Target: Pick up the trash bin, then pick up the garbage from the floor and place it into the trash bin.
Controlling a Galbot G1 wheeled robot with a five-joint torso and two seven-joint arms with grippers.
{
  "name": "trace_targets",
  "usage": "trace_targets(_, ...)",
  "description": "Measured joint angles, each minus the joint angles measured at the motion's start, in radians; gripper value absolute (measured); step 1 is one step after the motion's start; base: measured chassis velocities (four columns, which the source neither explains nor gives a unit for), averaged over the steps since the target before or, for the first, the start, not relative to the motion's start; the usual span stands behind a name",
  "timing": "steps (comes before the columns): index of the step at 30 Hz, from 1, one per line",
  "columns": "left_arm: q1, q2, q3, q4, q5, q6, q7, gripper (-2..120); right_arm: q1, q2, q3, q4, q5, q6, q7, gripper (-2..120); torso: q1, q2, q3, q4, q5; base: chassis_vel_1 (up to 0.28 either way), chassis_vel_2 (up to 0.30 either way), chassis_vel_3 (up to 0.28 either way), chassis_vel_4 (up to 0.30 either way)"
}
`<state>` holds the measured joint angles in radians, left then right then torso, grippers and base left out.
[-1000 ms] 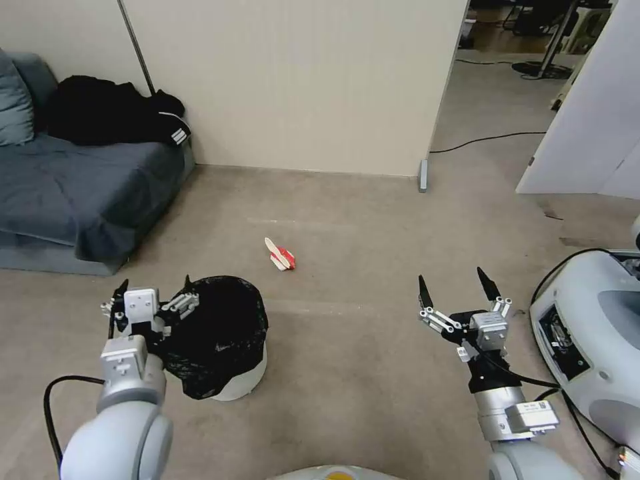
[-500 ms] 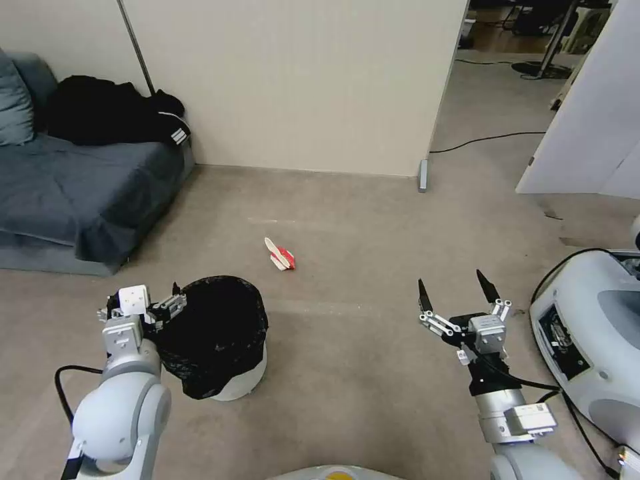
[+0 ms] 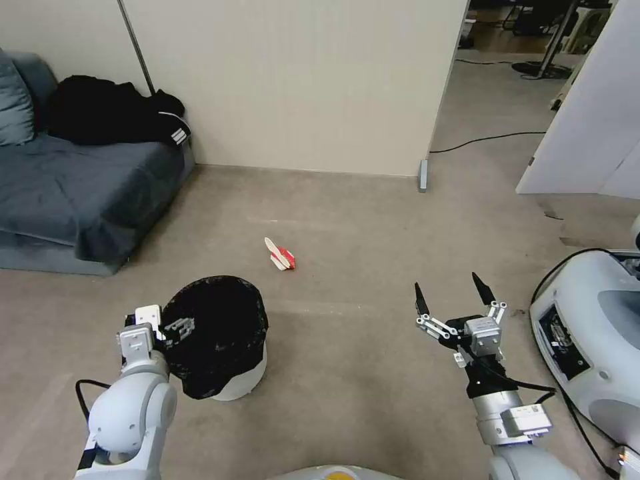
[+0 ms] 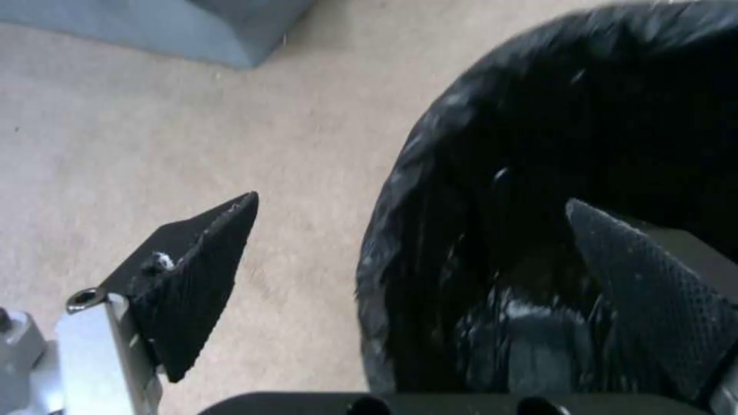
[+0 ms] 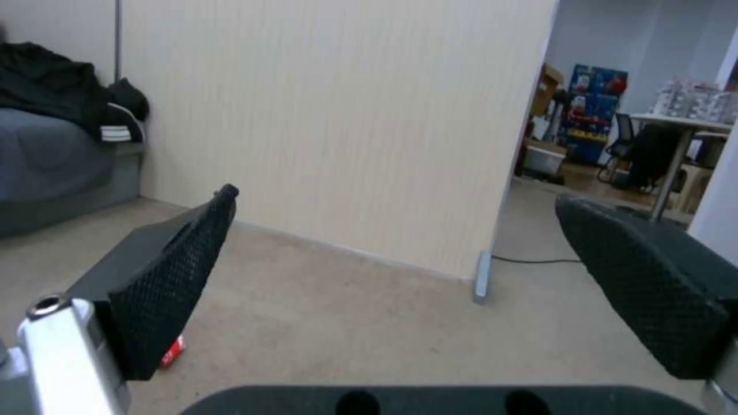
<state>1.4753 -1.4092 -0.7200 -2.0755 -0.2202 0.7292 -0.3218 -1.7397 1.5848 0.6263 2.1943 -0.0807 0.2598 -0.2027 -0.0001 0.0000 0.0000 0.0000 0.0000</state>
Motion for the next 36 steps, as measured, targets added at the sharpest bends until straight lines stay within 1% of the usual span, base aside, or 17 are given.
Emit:
trace_targets(11,-0.010,-0.007,-0.015,0.062,0.000,0.010,-0.016,98,-0.006,-0.002,-0.001,-0.004,0.002,0.004,-0.003,100,0.000,0.000,0.000,0.0000,0.0000,0.000,0.000,0.000,0.000)
trace_targets(18,-0.010,-0.015,-0.015,0.082,-0.016,0.009,-0.023,97,-0.013,0.000,0.000,-0.004,0.002,0.009,-0.008,100,0.000,0.000,0.000,0.0000,0.0000,0.000,0.000,0.000,0.000)
trace_targets(19,-0.010,-0.017,-0.012,0.083,-0.032,0.009,-0.025,91,-0.014,0.001,-0.001,-0.004,0.002,0.011,-0.009,100,0.000,0.000,0.000,0.0000,0.0000,0.000,0.000,0.000,0.000)
trace_targets(20,-0.010,-0.017,-0.012,0.083,-0.032,0.009,-0.025,91,-0.014,0.001,-0.001,-0.004,0.002,0.011,-0.009,100,0.000,0.000,0.000,0.0000,0.0000,0.000,0.000,0.000,0.000)
trace_targets(22,-0.010,-0.022,-0.008,0.084,-0.051,0.008,-0.031,81,-0.015,0.002,-0.001,-0.006,0.000,0.012,-0.011,100,0.000,0.000,0.000,0.0000,0.0000,0.000,0.000,0.000,0.000)
trace_targets(23,-0.010,-0.022,-0.008,0.084,-0.051,0.008,-0.031,81,-0.015,0.002,-0.001,-0.006,0.000,0.012,-0.011,100,0.000,0.000,0.000,0.0000,0.0000,0.000,0.000,0.000,0.000)
trace_targets(24,-0.010,-0.024,-0.008,0.084,-0.053,0.008,-0.034,76,-0.016,0.003,-0.001,-0.006,-0.001,0.013,-0.012,100,0.000,0.000,0.000,0.0000,0.0000,0.000,0.000,0.000,0.000)
trace_targets(25,-0.010,-0.025,-0.008,0.084,-0.053,0.008,-0.036,74,-0.016,0.003,-0.002,-0.007,-0.001,0.013,-0.012,100,0.000,0.000,0.000,0.0000,0.0000,0.000,0.000,0.000,0.000)
trace_targets(26,-0.009,-0.027,-0.008,0.084,-0.053,0.008,-0.039,68,-0.017,0.003,-0.002,-0.008,-0.003,0.014,-0.013,100,0.000,0.000,0.000,0.0000,0.0000,0.000,0.000,0.000,0.000)
trace_targets(27,-0.009,-0.027,-0.008,0.084,-0.053,0.008,-0.039,68,-0.017,0.003,-0.002,-0.008,-0.003,0.014,-0.013,100,0.000,0.000,0.000,0.0000,0.0000,0.000,0.000,0.000,0.000)
trace_targets(29,-0.009,-0.028,-0.013,0.084,-0.054,0.008,-0.043,56,-0.018,0.003,-0.002,-0.009,-0.005,0.015,-0.013,100,0.000,0.000,0.000,0.0000,0.0000,0.000,0.000,0.000,0.000)
trace_targets(30,-0.009,-0.028,-0.013,0.084,-0.054,0.008,-0.043,56,-0.018,0.003,-0.002,-0.009,-0.005,0.015,-0.013,100,0.000,0.000,0.000,0.0000,0.0000,0.000,0.000,0.000,0.000)
trace_targets(31,-0.009,-0.028,-0.016,0.084,-0.053,0.007,-0.044,53,-0.018,0.003,-0.001,-0.009,-0.007,0.015,-0.013,100,0.000,0.000,0.000,0.0000,0.0000,0.000,0.000,0.000,0.000)
trace_targets(33,-0.009,-0.028,-0.019,0.084,-0.054,0.007,-0.044,40,-0.018,0.003,-0.002,-0.009,-0.008,0.015,-0.014,100,0.000,0.000,0.000,0.0000,0.0000,0.000,0.000,0.000,0.000)
trace_targets(34,-0.009,-0.028,-0.019,0.084,-0.054,0.007,-0.044,40,-0.018,0.003,-0.002,-0.009,-0.008,0.015,-0.014,100,0.000,0.000,0.000,0.0000,0.0000,0.000,0.000,0.000,0.000)
trace_targets(36,-0.009,-0.027,-0.023,0.084,-0.054,0.007,-0.044,32,-0.018,0.004,-0.003,-0.009,-0.009,0.015,-0.014,100,0.000,0.000,0.000,0.0000,-0.0001,0.000,0.000,0.000,0.000)
